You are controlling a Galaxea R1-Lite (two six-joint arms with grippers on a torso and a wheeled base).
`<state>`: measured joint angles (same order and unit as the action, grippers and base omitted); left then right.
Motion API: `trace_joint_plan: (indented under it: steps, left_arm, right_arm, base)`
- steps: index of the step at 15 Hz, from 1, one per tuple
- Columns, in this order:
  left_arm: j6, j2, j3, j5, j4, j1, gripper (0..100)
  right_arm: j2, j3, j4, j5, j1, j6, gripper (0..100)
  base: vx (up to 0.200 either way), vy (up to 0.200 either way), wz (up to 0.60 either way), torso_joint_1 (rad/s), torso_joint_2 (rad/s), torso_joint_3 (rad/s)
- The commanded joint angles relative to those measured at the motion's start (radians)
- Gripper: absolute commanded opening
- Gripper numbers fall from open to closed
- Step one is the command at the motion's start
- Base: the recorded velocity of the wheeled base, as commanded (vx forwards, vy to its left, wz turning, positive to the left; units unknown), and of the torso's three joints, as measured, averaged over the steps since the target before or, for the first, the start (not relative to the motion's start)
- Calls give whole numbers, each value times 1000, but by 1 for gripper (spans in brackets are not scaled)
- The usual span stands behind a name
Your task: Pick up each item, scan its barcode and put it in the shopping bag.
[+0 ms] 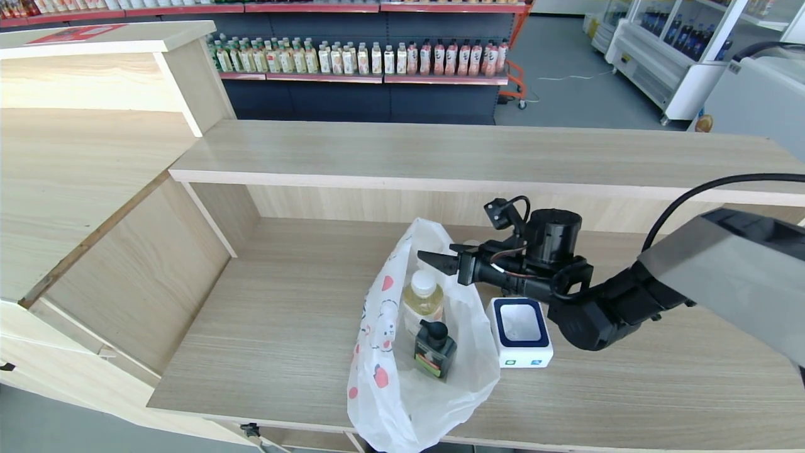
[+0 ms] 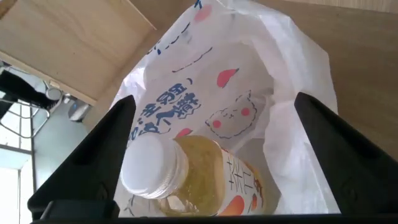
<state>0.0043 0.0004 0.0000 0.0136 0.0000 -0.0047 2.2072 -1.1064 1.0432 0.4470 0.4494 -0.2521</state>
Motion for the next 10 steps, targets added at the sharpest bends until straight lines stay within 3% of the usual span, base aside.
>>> trace_joint_plan:
  steps: [1, 4, 6, 7, 8, 10]
  left_arm:
    - [-1, 0, 0, 0, 0, 0, 100]
    - [0, 0, 0, 0, 0, 0, 100]
    - [0, 0, 0, 0, 0, 0, 100]
    - [0, 0, 0, 0, 0, 0, 100]
    - [0, 0, 0, 0, 0, 0, 100]
    - [0, 0, 0, 0, 0, 0, 100]
  right_arm:
    - [-113, 49, 0, -2, -15, -49, 100]
    - [-259, 175, -3, -8, -34, -81, 100]
    - [-518, 408, -14, -25, -106, -49, 100]
    - [-652, 520, -49, -33, -156, 36, 100]
    - [-794, 629, -88, -90, -192, 111, 100]
    - [-1127, 841, -249, -297, -213, 129, 100]
  base:
    - [0, 0, 0, 0, 0, 0]
    - [0, 0, 0, 0, 0, 0]
    - [0, 0, 0, 0, 0, 0]
    - [0, 0, 0, 0, 0, 0]
    - [0, 0, 0, 0, 0, 0]
    - [0, 0, 0, 0, 0, 0]
